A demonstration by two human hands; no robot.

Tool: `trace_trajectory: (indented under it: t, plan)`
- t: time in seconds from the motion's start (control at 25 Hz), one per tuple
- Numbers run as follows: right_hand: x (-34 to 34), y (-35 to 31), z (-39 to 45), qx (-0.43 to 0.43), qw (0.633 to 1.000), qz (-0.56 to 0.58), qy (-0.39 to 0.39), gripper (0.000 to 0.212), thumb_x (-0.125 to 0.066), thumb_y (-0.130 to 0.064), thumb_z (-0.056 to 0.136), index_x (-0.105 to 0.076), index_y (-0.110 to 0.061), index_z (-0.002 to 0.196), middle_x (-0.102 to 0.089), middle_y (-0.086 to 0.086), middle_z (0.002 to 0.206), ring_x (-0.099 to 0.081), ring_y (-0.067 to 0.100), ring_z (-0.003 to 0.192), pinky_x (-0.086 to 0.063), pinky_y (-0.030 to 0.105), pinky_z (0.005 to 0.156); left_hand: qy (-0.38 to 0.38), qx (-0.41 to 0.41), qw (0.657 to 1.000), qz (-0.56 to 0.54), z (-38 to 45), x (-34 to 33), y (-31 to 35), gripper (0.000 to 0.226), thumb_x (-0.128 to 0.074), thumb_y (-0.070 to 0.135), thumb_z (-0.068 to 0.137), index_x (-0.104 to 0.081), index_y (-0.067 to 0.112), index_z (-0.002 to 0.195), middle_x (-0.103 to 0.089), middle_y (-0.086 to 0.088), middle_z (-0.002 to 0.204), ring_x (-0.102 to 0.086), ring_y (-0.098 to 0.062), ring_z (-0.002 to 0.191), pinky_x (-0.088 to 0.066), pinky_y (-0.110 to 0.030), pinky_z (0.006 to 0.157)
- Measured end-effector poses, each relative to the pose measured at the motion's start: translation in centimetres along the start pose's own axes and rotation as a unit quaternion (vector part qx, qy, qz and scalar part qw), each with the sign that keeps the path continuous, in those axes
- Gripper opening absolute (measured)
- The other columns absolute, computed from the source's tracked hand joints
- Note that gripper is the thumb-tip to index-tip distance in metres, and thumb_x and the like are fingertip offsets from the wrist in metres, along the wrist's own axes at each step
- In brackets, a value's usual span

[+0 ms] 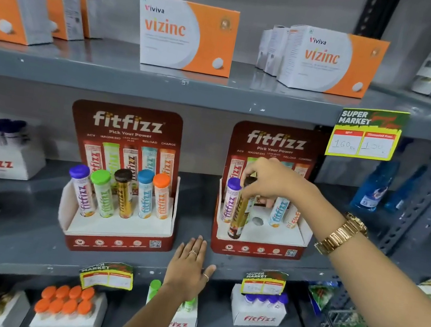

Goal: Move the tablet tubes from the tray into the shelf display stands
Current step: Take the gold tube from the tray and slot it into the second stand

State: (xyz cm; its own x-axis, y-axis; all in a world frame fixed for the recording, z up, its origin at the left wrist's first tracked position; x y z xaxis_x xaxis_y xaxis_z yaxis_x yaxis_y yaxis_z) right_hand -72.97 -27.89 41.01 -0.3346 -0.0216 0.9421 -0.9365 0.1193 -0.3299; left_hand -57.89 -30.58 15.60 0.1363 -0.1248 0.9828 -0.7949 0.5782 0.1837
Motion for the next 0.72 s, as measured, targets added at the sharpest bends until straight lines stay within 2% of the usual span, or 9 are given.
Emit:
trace_trajectory:
  t: [0.08,0.16,0.24,0.32,0.4,0.48,0.56,0.72]
  plan:
    - [0.2,-0.2,0.0,-0.023,0.999,0.022,-0.016,0.020,-0.068,0.003,0.073,-0.070,-0.009,0.088,-0.065,0.007,0.079,-0.070,0.022,0.058,-0.057,0.023,0.044,-0.008,-0.003,1.000,0.000,0.0,0.2,0.0,0.066,-0.014,0.052,0.096,0.006,0.013,0.145,0.006,-0.005,0.157,0.008,-0.020,0.144,0.008,-0.033,0.115]
    - [0.2,-0.4,0.0,-0.039,0.999,0.037,-0.002,0.025,-0.066,0.010,0.072,-0.071,-0.008,0.088,-0.064,0.005,0.080,-0.069,0.019,0.059,-0.058,0.024,0.050,-0.017,-0.006,1.000,0.005,0.0,0.4,0.1,0.067,-0.014,0.052,0.096,0.007,0.013,0.145,0.007,-0.005,0.157,0.009,-0.021,0.144,0.008,-0.034,0.115]
    - [0.2,-0.6,-0.2,-0.041,0.998,0.041,0.015,0.016,-0.067,0.004,0.074,-0.071,-0.005,0.086,-0.067,0.008,0.087,-0.067,0.017,0.064,-0.058,0.025,0.055,-0.025,-0.006,1.000,0.010,0.1,0.4,0.0,0.067,-0.014,0.053,0.096,0.008,0.013,0.145,0.008,-0.005,0.157,0.010,-0.021,0.143,0.008,-0.034,0.115]
    - [0.1,-0.8,-0.5,-0.035,0.998,0.028,0.040,0.007,-0.068,-0.006,0.079,-0.071,-0.004,0.085,-0.070,0.009,0.095,-0.065,0.015,0.065,-0.057,0.025,0.053,-0.029,-0.008,0.999,0.016,0.1,0.4,0.0,0.068,-0.015,0.054,0.095,0.008,0.013,0.145,0.008,-0.005,0.157,0.011,-0.021,0.143,0.008,-0.034,0.115]
    - [-0.1,-0.7,-0.8,-0.025,0.997,0.012,0.075,0.008,-0.067,-0.008,0.082,-0.071,-0.005,0.089,-0.069,0.009,0.102,-0.056,0.009,0.056,-0.047,0.019,0.047,-0.031,-0.010,0.999,0.018,0.1,0.3,0.0,0.068,-0.015,0.053,0.096,0.008,0.013,0.145,0.009,-0.005,0.157,0.011,-0.021,0.143,0.008,-0.034,0.114]
    - [-0.4,-0.4,-0.9,-0.020,0.994,0.003,0.111,0.016,-0.069,-0.010,0.081,-0.069,-0.006,0.097,-0.067,0.010,0.106,-0.051,0.008,0.053,-0.041,0.018,0.048,-0.030,-0.010,0.999,0.020,0.2,0.3,-0.1,0.068,-0.015,0.054,0.095,0.008,0.013,0.145,0.009,-0.005,0.157,0.011,-0.021,0.143,0.009,-0.034,0.114]
    - [-0.4,0.0,-0.8,-0.035,0.990,-0.010,0.138,0.022,-0.071,-0.013,0.080,-0.066,-0.004,0.100,-0.067,0.013,0.104,-0.055,0.015,0.061,-0.044,0.022,0.054,-0.029,-0.010,0.999,0.020,0.2,0.3,-0.1,0.068,-0.015,0.054,0.095,0.008,0.013,0.145,0.008,-0.005,0.157,0.011,-0.021,0.143,0.008,-0.034,0.114]
    - [-0.5,1.2,-0.3,-0.068,0.982,-0.061,0.168,0.033,-0.071,-0.015,0.081,-0.057,-0.003,0.108,-0.064,0.017,0.103,-0.060,0.031,0.091,-0.049,0.037,0.072,-0.026,-0.010,0.999,0.022,0.1,0.3,0.0,0.068,-0.015,0.053,0.096,0.008,0.013,0.145,0.008,-0.005,0.157,0.010,-0.022,0.143,0.008,-0.035,0.115]
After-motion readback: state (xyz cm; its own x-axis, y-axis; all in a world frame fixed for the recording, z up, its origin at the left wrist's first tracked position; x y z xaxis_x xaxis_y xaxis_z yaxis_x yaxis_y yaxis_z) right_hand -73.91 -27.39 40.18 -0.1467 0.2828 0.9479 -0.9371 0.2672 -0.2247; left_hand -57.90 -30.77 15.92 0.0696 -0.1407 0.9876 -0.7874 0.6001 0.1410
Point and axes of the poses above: each hand's wrist, its own z-axis towards the middle knuckle, its own x-axis out of the back of the hand, y = z × x, the point moved 1 cm from there along z, towards the middle knuckle
